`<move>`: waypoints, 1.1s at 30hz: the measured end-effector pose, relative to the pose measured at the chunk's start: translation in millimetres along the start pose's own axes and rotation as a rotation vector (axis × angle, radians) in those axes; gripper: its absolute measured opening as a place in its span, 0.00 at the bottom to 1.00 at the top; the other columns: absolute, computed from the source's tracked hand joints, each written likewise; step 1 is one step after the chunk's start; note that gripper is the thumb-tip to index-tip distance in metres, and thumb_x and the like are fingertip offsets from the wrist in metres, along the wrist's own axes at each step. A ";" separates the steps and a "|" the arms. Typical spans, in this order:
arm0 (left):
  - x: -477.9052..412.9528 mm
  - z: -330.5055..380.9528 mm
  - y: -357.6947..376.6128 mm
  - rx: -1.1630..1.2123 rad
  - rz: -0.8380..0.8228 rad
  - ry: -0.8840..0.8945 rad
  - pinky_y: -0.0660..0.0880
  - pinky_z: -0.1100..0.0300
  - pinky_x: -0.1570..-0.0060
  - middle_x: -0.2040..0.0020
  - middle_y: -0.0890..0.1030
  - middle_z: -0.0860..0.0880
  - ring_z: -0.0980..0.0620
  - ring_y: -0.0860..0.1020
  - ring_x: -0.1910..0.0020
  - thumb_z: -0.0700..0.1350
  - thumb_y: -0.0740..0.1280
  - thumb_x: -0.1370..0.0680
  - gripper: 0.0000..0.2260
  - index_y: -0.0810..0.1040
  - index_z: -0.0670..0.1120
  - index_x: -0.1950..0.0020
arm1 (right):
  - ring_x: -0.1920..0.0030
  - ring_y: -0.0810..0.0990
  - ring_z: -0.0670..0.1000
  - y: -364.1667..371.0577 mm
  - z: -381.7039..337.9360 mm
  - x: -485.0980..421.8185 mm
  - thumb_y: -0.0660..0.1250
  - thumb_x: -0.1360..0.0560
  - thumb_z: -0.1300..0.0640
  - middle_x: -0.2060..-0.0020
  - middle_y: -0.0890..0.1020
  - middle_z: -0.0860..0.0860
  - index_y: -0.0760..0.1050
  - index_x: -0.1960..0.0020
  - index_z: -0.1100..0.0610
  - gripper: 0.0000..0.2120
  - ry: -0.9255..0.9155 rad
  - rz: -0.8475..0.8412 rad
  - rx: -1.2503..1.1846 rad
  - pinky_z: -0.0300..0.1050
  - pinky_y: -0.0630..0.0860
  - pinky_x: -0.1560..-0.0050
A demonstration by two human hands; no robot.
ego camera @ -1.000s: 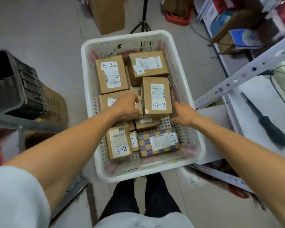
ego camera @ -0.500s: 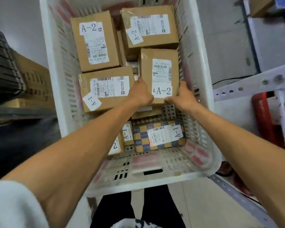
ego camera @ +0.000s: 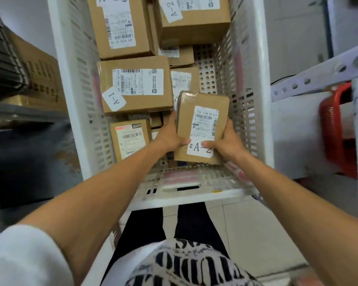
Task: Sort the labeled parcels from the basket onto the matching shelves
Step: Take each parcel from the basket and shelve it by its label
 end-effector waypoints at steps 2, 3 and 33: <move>2.6 -0.7 3.0 0.110 -0.037 0.023 0.65 0.53 0.32 0.26 0.65 0.47 0.46 0.67 0.29 0.38 0.73 0.28 0.46 0.45 0.51 0.21 | 0.38 0.74 0.50 0.2 -0.3 -0.8 0.79 0.40 0.67 0.41 0.75 0.47 0.55 0.28 0.57 0.48 -0.026 -0.006 -0.098 0.55 0.72 0.36; 5.0 -0.7 3.6 0.143 -0.030 0.030 0.65 0.53 0.33 0.26 0.66 0.47 0.46 0.67 0.29 0.36 0.73 0.28 0.45 0.46 0.51 0.21 | 0.39 0.74 0.49 -0.2 -1.2 0.3 0.78 0.40 0.69 0.42 0.75 0.47 0.56 0.28 0.58 0.47 -0.032 -0.005 -0.122 0.53 0.72 0.36; 280.2 51.4 -119.1 0.122 0.262 0.520 0.65 0.52 0.32 0.26 0.67 0.48 0.48 0.66 0.29 0.37 0.77 0.32 0.44 0.56 0.50 0.22 | 0.40 0.77 0.50 -8.3 -146.8 271.1 0.81 0.46 0.66 0.40 0.77 0.49 0.53 0.25 0.49 0.58 -0.487 0.299 -0.196 0.56 0.77 0.40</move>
Point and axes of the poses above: each hand's wrist, its own x-axis away from the middle knuckle, its own y-axis out of the palm, z = x × y, the point moved 4 cm from there along -x, towards the middle knuckle
